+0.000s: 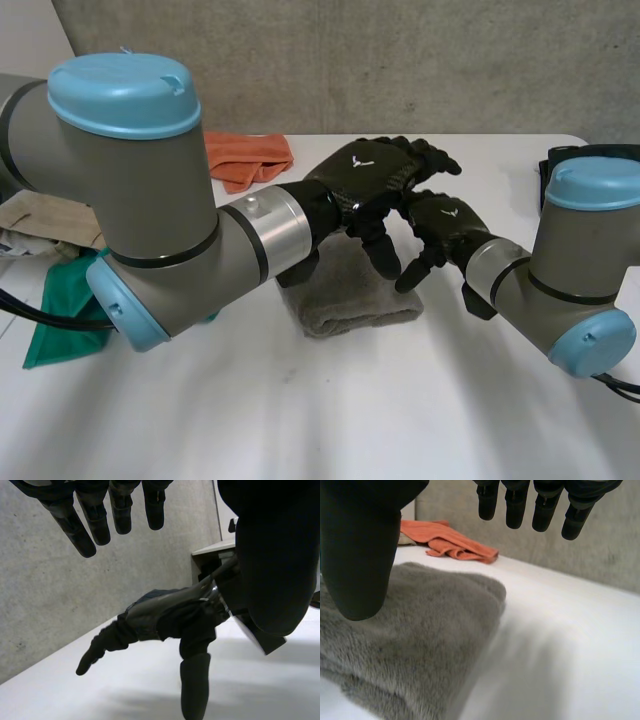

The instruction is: Fold the laundry.

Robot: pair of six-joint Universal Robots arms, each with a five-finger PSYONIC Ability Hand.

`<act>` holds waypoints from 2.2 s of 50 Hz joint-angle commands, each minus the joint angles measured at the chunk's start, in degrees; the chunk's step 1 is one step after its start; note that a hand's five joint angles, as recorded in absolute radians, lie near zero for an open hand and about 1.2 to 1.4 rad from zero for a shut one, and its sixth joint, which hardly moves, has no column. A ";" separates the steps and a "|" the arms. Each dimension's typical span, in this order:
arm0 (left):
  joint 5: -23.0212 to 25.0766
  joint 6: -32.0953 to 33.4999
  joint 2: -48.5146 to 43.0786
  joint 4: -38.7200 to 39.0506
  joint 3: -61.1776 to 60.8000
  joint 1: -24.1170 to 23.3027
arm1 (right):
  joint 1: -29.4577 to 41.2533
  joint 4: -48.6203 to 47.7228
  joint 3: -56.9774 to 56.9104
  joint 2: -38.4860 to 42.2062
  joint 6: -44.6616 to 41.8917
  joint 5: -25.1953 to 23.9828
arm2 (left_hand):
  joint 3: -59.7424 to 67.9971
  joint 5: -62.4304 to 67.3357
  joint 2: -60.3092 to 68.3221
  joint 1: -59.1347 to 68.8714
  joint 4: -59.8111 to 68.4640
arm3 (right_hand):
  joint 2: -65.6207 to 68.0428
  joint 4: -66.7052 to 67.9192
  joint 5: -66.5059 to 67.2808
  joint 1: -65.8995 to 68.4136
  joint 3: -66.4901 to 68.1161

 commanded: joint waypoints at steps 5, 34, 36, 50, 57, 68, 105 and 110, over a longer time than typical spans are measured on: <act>-1.39 -0.27 0.57 -0.48 1.38 0.13 | 7.16 -0.78 2.99 1.14 -25.85 1.30 | -2.23 -2.71 -2.00 -2.20 -1.90 | -2.00 -2.06 -2.53 -3.06 -1.95; -1.13 -2.91 1.10 -0.57 -0.38 1.88 | 10.24 -18.98 2.64 12.13 -28.76 5.96 | -2.23 -2.71 -2.00 -2.20 -1.90 | 6.22 6.16 5.69 5.15 6.27; -1.13 -3.00 1.19 -0.57 -0.47 1.97 | 10.24 -19.42 2.47 11.87 -28.59 6.14 | -2.23 -2.71 -2.00 -2.20 -1.90 | 9.43 9.37 8.90 8.36 9.47; -0.78 -3.09 2.68 -0.40 -1.78 2.67 | 10.50 -23.55 -3.60 15.73 -26.83 6.14 | -2.23 -2.71 -2.00 -2.20 -1.90 | 61.32 61.26 60.79 60.25 61.37; -0.78 -3.09 3.30 -0.48 -1.17 3.47 | 8.66 -28.81 -6.93 14.42 -22.89 7.19 | -2.23 -2.71 -2.00 -2.20 -1.90 | 68.00 67.94 67.47 66.94 68.05; -2.45 -4.49 6.20 -0.31 4.18 4.35 | 0.32 -29.88 -26.17 16.26 -19.80 12.20 | -2.23 -2.71 -2.00 -2.20 -1.90 | 68.00 67.94 67.47 66.94 68.05; -3.50 -6.34 0.49 0.13 1.64 2.67 | -38.98 -33.56 -37.97 37.80 -8.64 -11.44 | -2.23 -2.71 -2.00 -2.20 -1.90 | 68.00 67.94 67.47 66.94 68.05; -3.59 -6.43 1.45 0.22 0.85 2.76 | -38.72 -34.37 -35.95 35.69 -8.90 -10.04 | -2.23 -2.71 -2.00 -2.20 -1.90 | 26.30 26.24 25.77 25.23 26.34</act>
